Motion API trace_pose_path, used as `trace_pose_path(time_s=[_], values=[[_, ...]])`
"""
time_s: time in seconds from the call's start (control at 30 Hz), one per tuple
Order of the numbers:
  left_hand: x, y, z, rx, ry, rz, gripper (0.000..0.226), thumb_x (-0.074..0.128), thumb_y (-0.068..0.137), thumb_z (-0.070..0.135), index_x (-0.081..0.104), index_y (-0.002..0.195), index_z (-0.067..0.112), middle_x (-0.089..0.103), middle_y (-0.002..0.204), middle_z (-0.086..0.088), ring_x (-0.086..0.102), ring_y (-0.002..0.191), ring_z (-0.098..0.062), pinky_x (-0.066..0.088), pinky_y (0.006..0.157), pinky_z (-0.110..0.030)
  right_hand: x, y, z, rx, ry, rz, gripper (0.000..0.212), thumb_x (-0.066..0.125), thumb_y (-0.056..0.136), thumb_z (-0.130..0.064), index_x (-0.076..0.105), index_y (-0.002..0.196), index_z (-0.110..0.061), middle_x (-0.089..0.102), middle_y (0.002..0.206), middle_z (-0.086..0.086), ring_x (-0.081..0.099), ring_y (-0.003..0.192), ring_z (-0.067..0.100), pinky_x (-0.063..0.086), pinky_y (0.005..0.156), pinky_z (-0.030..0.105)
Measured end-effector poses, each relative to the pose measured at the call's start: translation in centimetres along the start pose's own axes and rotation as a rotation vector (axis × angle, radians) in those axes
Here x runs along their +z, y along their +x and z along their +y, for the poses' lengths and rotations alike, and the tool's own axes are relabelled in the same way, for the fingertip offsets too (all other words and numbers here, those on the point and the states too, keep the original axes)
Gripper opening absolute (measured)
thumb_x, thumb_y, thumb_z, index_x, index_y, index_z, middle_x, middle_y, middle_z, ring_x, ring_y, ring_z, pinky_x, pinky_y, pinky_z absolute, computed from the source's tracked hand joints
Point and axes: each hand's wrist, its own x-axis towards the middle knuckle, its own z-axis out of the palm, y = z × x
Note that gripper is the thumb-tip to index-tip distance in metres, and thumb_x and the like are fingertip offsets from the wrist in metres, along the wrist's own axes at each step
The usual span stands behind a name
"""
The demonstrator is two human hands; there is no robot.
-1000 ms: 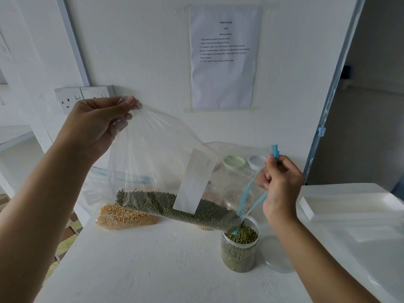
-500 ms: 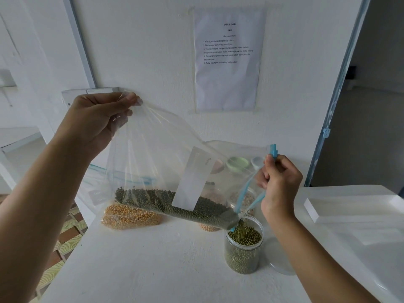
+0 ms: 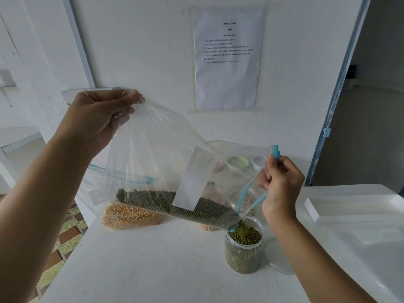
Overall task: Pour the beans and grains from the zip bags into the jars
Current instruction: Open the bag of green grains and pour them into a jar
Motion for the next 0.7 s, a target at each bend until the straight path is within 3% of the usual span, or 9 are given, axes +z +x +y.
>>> trace_pose_path(time_s=[0.17,0.4,0.7], values=[[0.1,0.09,-0.18,0.004,-0.002,-0.007,0.014,0.071,0.088,0.015,0.083,0.083,0.014,0.078,0.091,-0.003,0.057,0.068,-0.009,0.045,0.062,-0.018,-0.1,-0.03,0.08,0.018,0.019,-0.002,0.03,0.055,0.102,-0.002,0.048,0.074,0.002,0.033,0.051,-0.007,0.023,0.049,0.013,0.019,0.049,0.03],[0.06,-0.06,-0.81,0.007,-0.039,-0.013,0.014,0.07,0.087,0.014,0.083,0.081,0.012,0.077,0.089,-0.003,0.051,0.064,-0.009,0.036,0.059,-0.02,-0.1,-0.01,0.15,0.018,0.024,-0.01,0.035,0.055,0.102,-0.001,0.043,0.069,-0.004,0.031,0.052,-0.007,0.023,0.048,0.013,0.02,0.048,0.026],[0.32,-0.19,-0.68,0.027,-0.025,-0.005,0.014,0.071,0.088,0.012,0.083,0.081,0.012,0.077,0.087,-0.003,0.053,0.065,-0.009,0.043,0.06,-0.018,-0.2,0.32,0.21,0.011,0.004,-0.011,0.037,0.055,0.102,-0.001,0.043,0.067,-0.005,0.032,0.05,-0.01,0.024,0.047,0.012,0.021,0.048,0.025]])
